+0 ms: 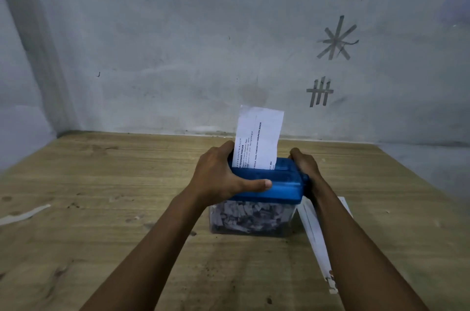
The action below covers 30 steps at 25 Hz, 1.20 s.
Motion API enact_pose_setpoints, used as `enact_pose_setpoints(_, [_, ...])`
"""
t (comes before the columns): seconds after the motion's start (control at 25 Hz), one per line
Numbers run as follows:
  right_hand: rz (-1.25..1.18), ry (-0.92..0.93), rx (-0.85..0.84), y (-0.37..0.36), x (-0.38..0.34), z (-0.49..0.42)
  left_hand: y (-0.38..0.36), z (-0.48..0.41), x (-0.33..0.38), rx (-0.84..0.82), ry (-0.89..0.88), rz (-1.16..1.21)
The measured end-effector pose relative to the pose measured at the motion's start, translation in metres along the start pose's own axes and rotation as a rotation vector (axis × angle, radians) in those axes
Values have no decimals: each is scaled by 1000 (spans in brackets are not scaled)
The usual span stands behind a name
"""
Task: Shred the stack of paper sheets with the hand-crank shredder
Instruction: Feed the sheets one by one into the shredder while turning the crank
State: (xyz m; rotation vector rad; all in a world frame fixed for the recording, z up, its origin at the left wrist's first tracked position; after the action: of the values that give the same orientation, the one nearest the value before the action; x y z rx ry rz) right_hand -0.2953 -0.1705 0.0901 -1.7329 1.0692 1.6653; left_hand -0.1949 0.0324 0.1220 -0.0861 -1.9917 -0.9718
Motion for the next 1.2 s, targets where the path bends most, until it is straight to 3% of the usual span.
enact_pose_setpoints(0.12, [-79, -34, 61, -1, 17, 4, 0, 1, -2, 31, 17, -9])
enact_pose_setpoints(0.28, [-184, -121, -3, -1, 43, 17, 0, 5, -3, 68, 51, -31])
enact_pose_setpoints(0.36, [-116, -113, 35, 6, 50, 30, 0, 5, -3, 74, 57, -48])
enact_pose_setpoints(0.56, [245, 224, 59, 32, 20, 97, 0, 3, -2, 87, 56, -95])
enact_pose_setpoints(0.68, [428, 467, 179, 43, -29, 114, 0, 1, 0, 76, 43, -133])
enact_pose_setpoints(0.76, [424, 509, 301, 45, -52, 109, -1, 0, -3, 54, 42, -134])
enact_pose_setpoints(0.92, [457, 500, 401, 41, -81, 74, -3, -2, -9, 9, 33, -85])
enact_pose_setpoints(1.2, [213, 234, 131, 12, -58, -12, -1, -4, -8, -3, 16, -72])
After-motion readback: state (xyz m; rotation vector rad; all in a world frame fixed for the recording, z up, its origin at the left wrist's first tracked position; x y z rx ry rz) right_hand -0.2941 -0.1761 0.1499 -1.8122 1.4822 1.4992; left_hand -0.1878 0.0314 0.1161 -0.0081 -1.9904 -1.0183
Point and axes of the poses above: each hand's wrist, its own z-axis away from the middle knuckle, its own y-axis out of the back of the hand, x = y × z, the point moved 5 cm from there along -z, towards the middle knuckle, and after that the axes turned 14 degrees about y, right-handed, at the moved point
